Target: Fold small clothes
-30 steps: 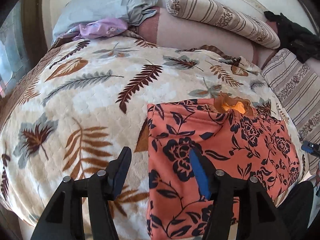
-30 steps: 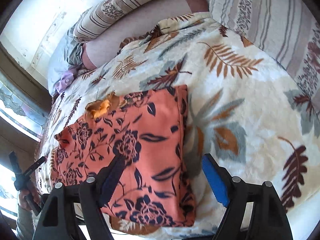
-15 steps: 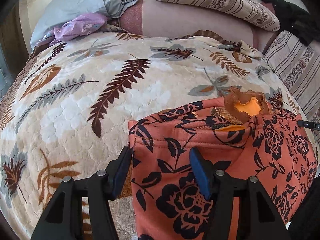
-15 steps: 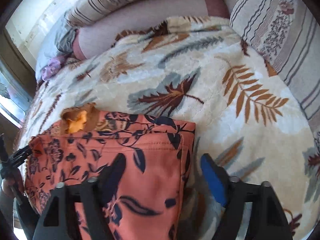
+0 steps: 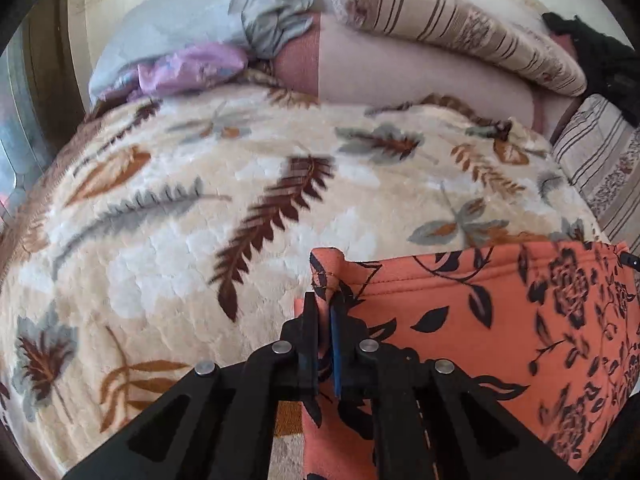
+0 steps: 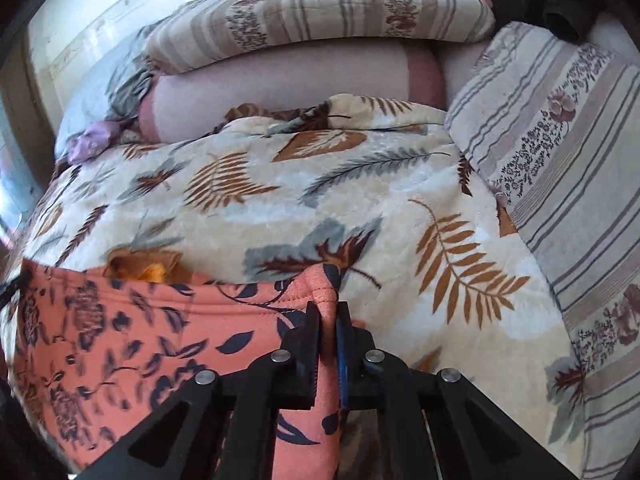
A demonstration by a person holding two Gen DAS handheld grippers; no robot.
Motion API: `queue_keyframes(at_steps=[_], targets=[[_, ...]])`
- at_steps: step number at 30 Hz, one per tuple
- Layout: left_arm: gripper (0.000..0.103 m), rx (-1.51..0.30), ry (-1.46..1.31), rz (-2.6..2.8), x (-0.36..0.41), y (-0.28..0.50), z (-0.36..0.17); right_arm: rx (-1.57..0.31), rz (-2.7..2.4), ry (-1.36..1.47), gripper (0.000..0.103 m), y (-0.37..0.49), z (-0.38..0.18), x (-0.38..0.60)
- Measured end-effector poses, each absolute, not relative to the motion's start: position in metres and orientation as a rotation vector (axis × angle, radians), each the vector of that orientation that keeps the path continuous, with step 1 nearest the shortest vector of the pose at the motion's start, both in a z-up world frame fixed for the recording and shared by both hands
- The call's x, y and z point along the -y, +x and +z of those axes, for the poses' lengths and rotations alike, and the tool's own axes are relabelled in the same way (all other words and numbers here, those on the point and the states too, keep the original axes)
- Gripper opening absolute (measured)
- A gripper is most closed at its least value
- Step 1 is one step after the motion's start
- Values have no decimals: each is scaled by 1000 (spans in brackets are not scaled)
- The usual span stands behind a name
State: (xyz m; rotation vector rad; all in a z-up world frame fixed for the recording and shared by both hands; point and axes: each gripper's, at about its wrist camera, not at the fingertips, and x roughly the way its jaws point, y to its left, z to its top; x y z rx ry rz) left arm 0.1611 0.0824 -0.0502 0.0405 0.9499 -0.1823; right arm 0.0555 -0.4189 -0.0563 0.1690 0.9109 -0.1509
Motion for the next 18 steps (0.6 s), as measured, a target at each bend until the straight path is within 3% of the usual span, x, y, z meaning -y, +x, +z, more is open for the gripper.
queue_keyframes(at_steps=[2, 4, 6, 8, 9, 12, 15, 18], targets=[[11, -1011, 69, -153, -79, 174, -75, -1073, -104, 293, 12, 74, -102, 429], [13, -979, 62, -148, -80, 169, -60, -1035, -118, 347, 13, 67, -105, 433], [28, -924, 39, -135, -87, 155, -37, -999, -134, 374, 24, 53, -89, 435], [44, -850, 26, -119, -94, 135, -10, -949, -157, 359, 62, 34, -68, 434], [45, -818, 13, -120, -97, 122, 4, -907, -163, 366, 68, 21, -56, 434], [51, -748, -9, -146, -98, 79, 34, -820, -73, 467, 69, -16, -25, 426], [65, -711, 4, -185, -86, 33, 45, -750, 68, 599, 71, -57, -11, 408], [70, -733, 18, -204, -71, 3, 27, -737, 210, 736, 81, -84, -26, 387]])
